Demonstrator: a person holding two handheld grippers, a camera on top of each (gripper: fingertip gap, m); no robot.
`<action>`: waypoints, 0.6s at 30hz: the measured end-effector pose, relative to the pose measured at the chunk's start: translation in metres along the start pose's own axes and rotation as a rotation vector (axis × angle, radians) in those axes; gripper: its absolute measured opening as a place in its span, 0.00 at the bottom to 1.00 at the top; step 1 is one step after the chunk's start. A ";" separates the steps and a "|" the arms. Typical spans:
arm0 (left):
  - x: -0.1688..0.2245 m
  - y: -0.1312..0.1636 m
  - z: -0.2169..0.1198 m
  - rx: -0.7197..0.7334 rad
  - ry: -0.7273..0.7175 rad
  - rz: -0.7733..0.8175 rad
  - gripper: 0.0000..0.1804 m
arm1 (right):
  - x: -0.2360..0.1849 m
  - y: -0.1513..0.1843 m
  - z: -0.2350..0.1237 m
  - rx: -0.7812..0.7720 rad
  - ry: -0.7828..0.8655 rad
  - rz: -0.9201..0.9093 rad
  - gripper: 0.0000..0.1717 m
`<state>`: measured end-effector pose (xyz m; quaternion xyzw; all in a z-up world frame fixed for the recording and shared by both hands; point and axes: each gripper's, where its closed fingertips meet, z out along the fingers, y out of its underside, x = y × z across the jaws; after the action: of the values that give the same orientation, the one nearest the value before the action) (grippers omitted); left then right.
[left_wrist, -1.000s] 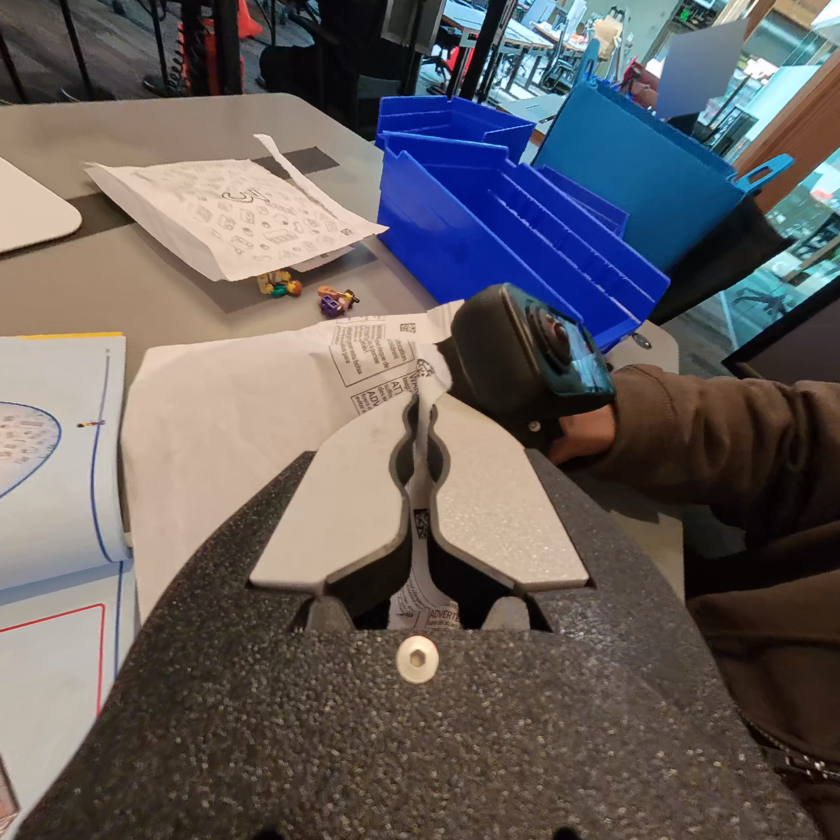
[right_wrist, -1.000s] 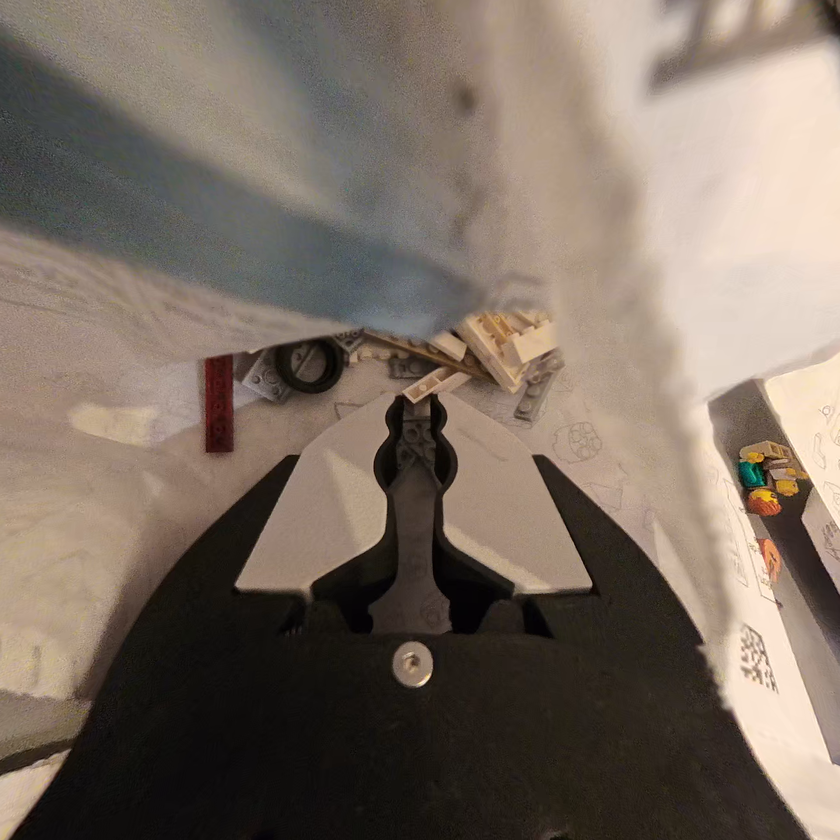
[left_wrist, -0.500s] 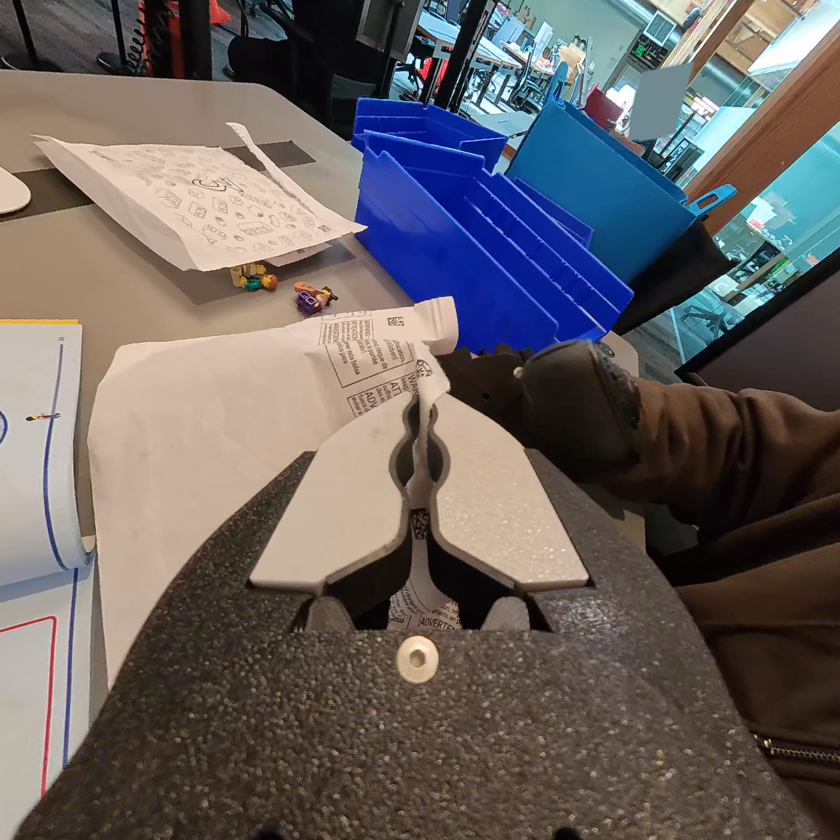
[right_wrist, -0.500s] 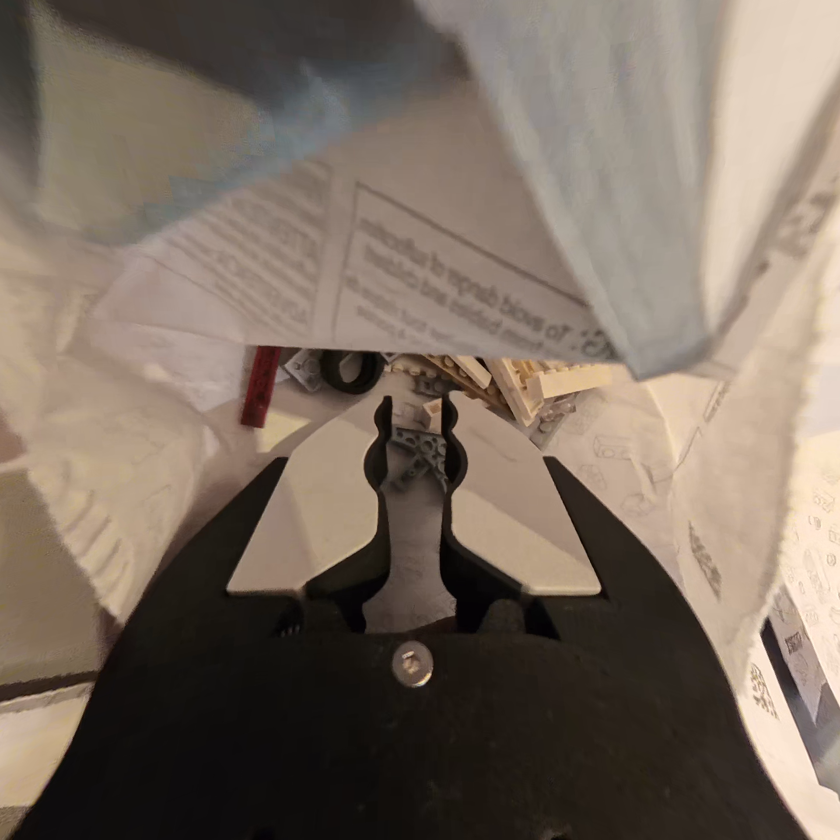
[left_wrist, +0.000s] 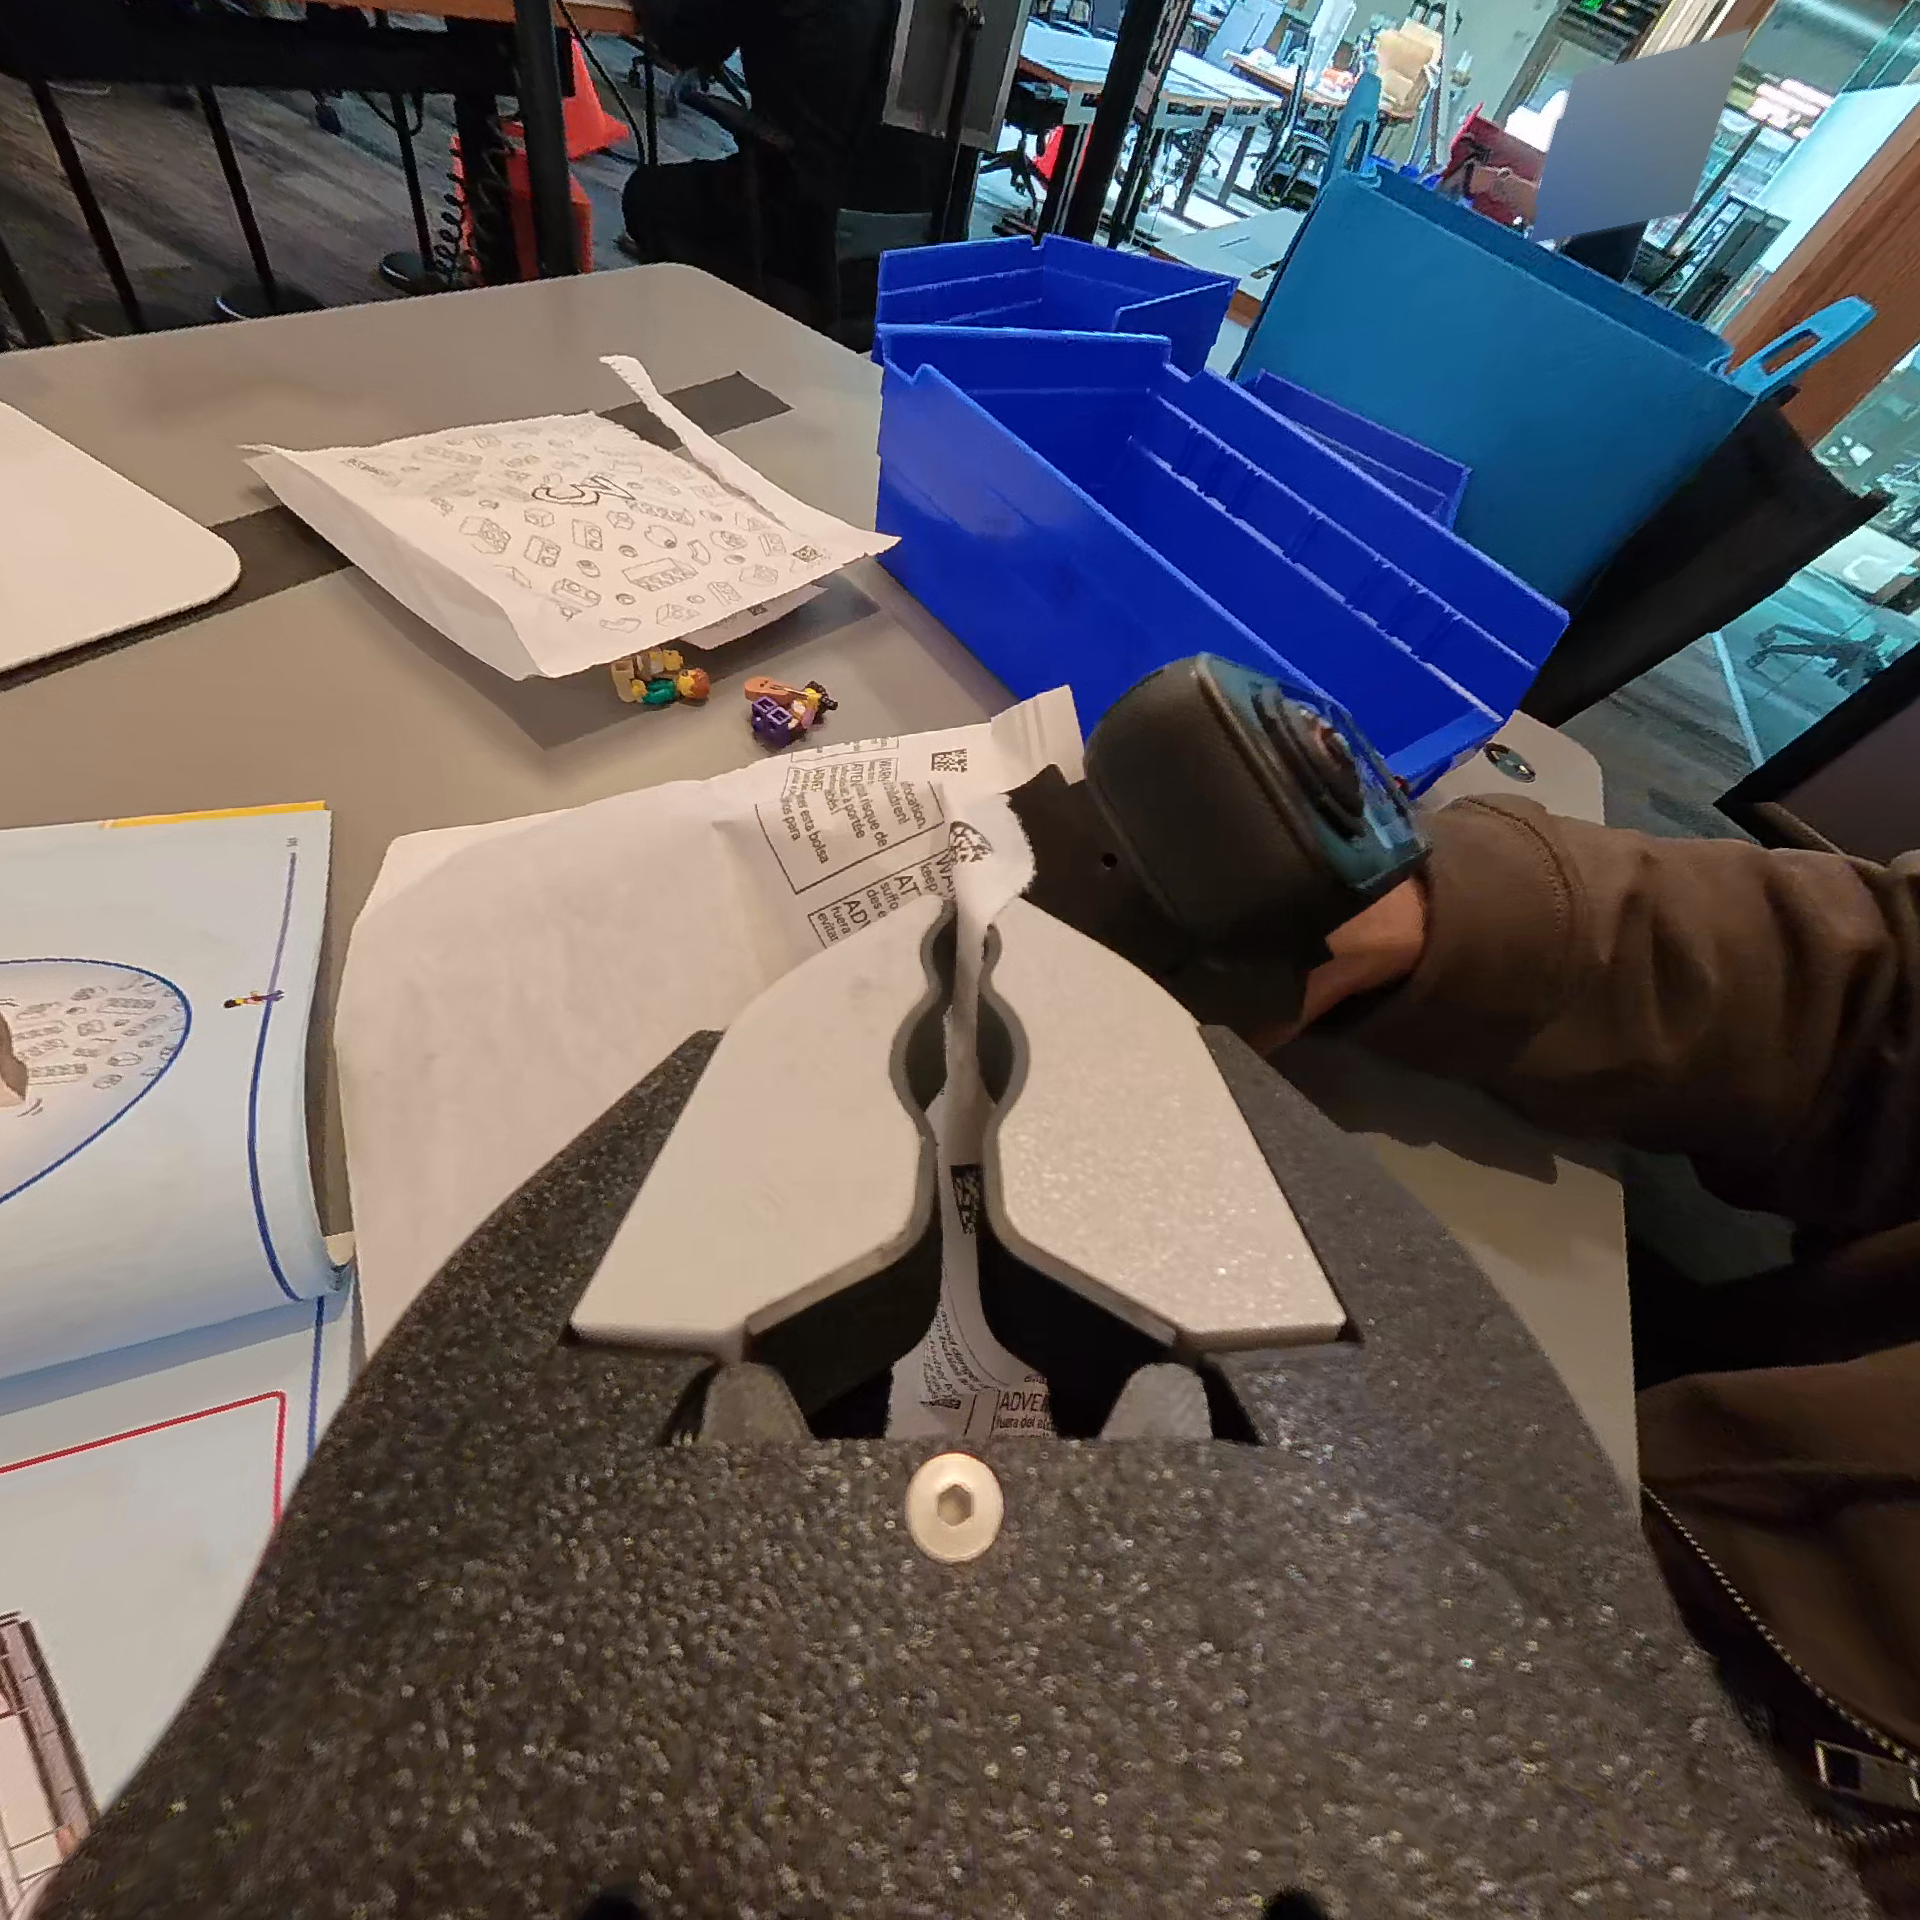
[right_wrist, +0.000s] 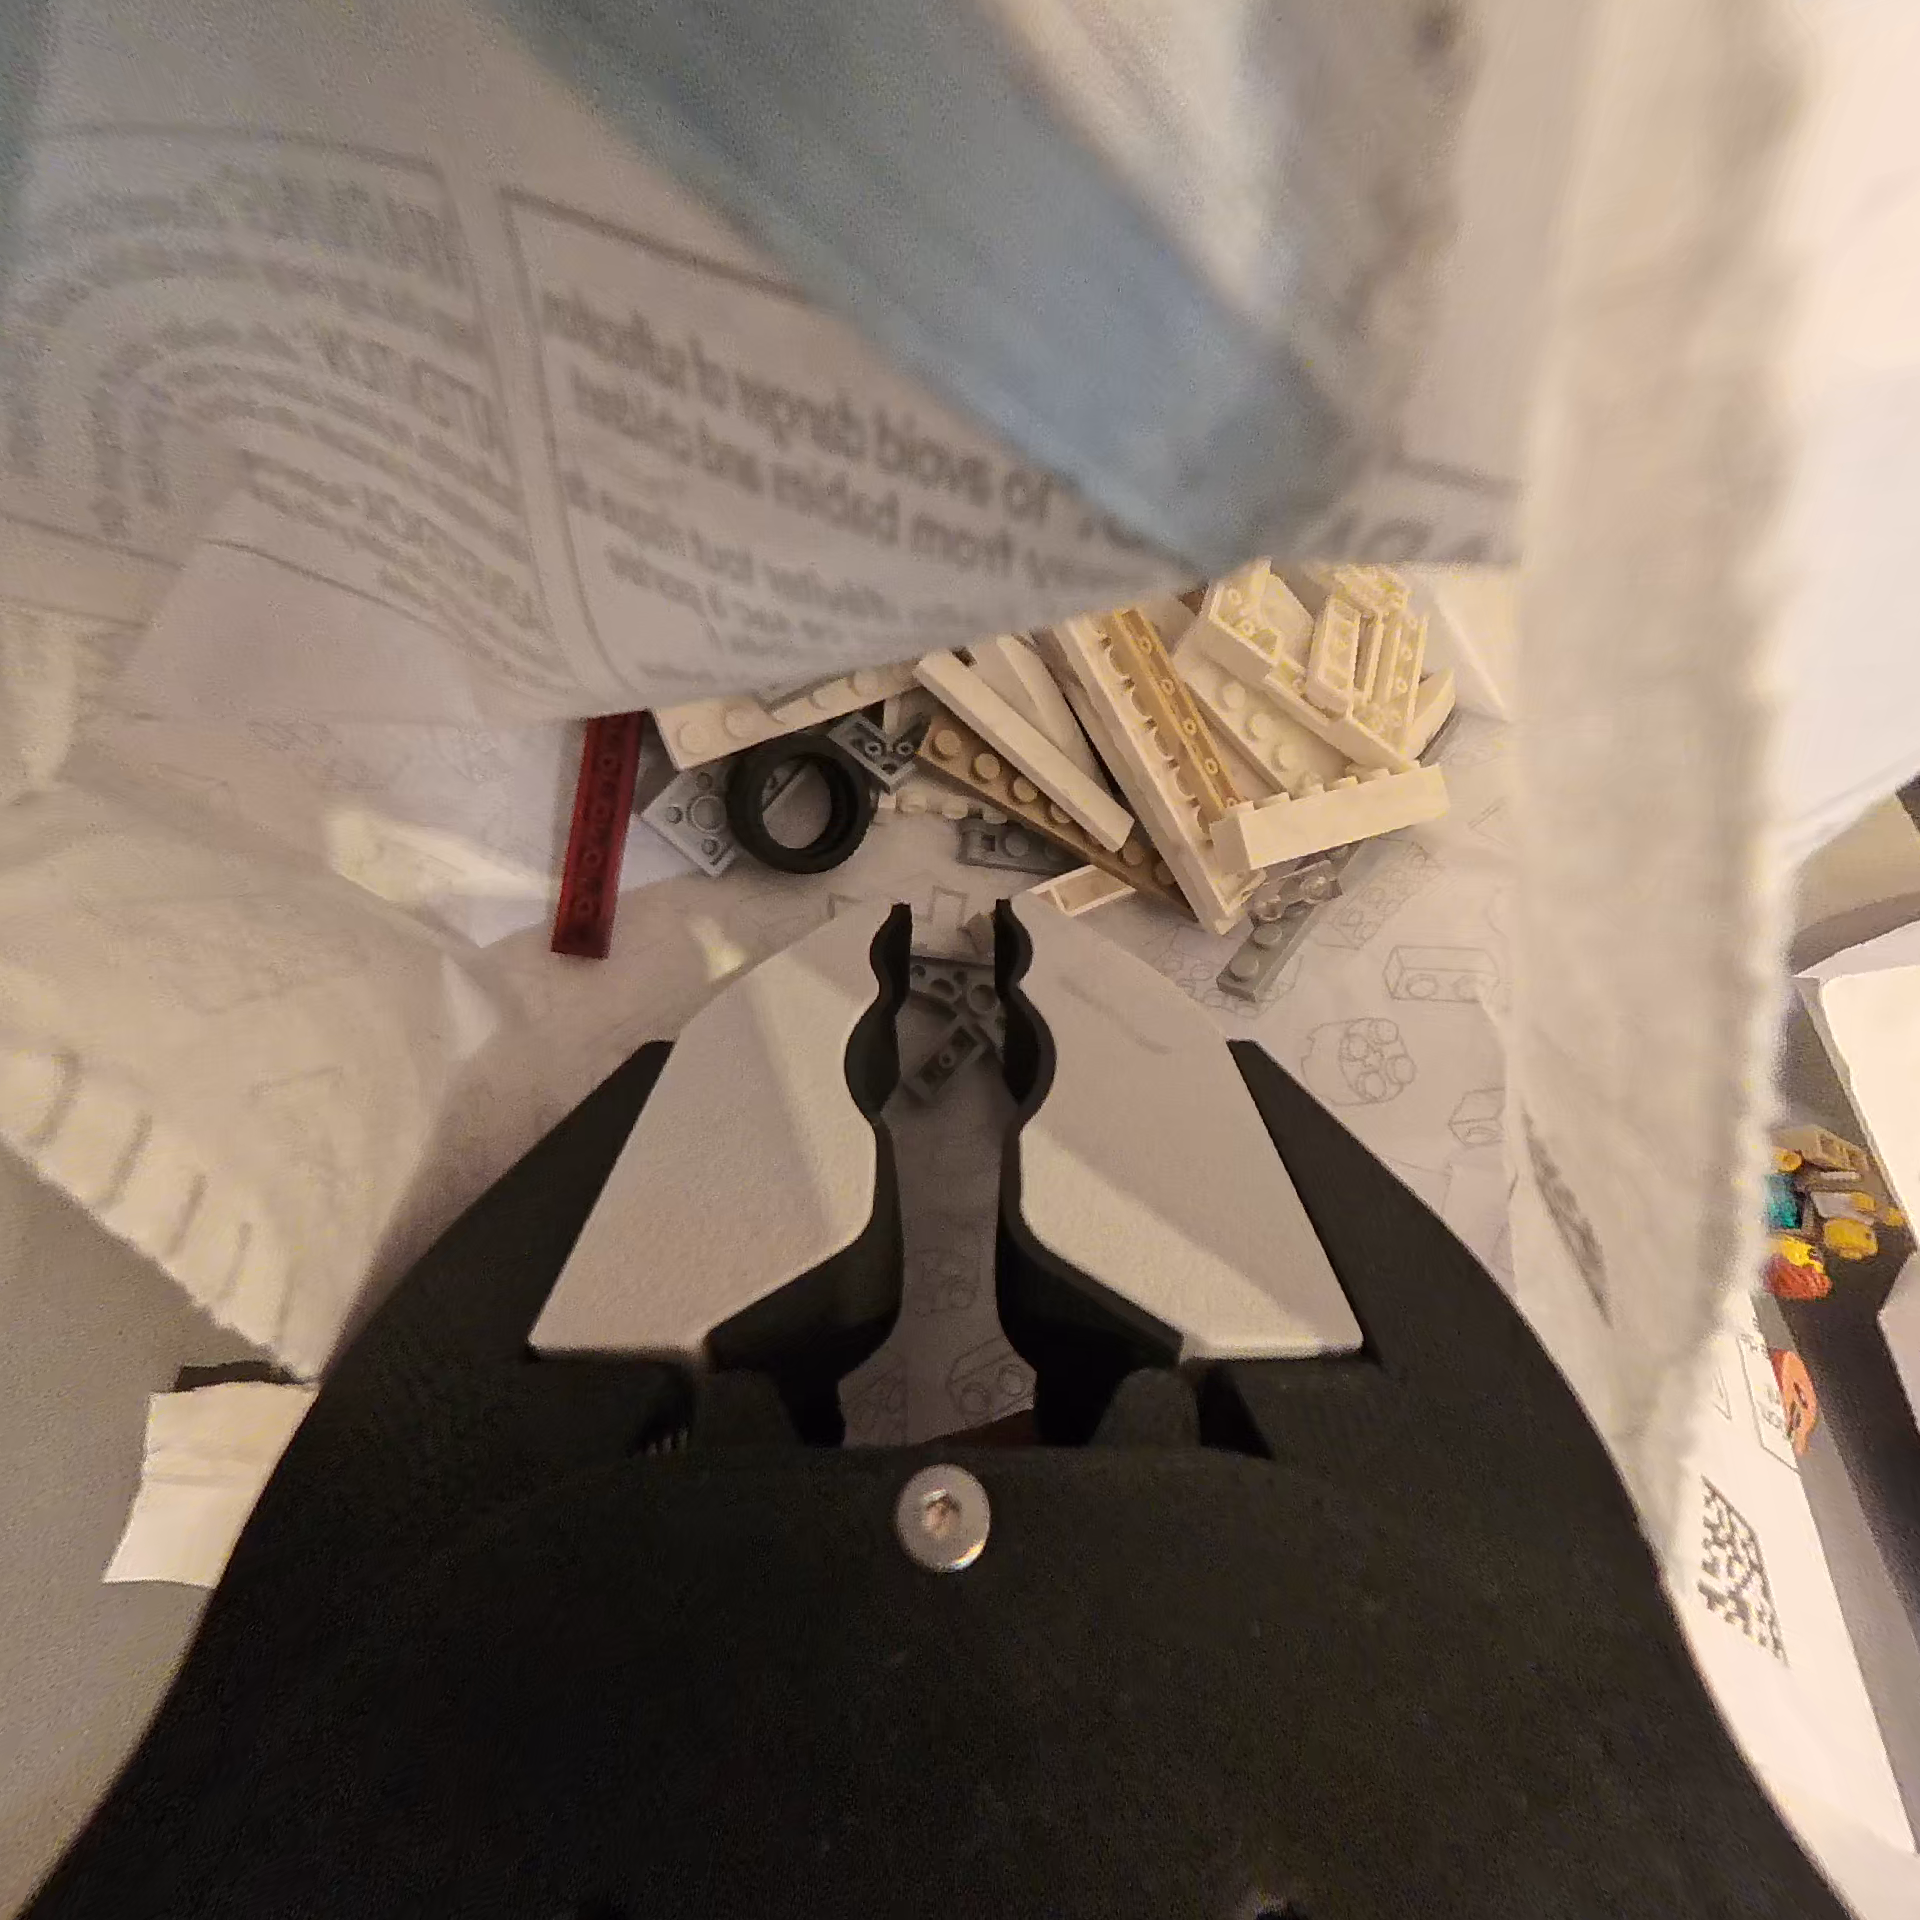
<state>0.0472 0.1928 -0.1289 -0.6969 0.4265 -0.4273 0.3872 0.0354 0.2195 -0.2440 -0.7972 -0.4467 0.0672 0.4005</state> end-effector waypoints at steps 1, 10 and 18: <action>0.000 0.000 0.000 0.000 -0.007 0.008 0.00 | 0.000 0.000 0.000 -0.001 0.001 -0.002 0.09; 0.000 0.000 -0.001 -0.004 -0.002 0.010 0.00 | 0.002 0.000 0.001 0.004 0.005 0.021 0.09; -0.003 -0.002 -0.003 0.009 -0.032 0.013 0.00 | 0.005 0.001 0.001 -0.001 0.010 0.067 0.11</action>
<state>0.0446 0.1957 -0.1269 -0.6990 0.4227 -0.4157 0.3999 0.0381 0.2235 -0.2439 -0.8122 -0.4179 0.0762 0.3999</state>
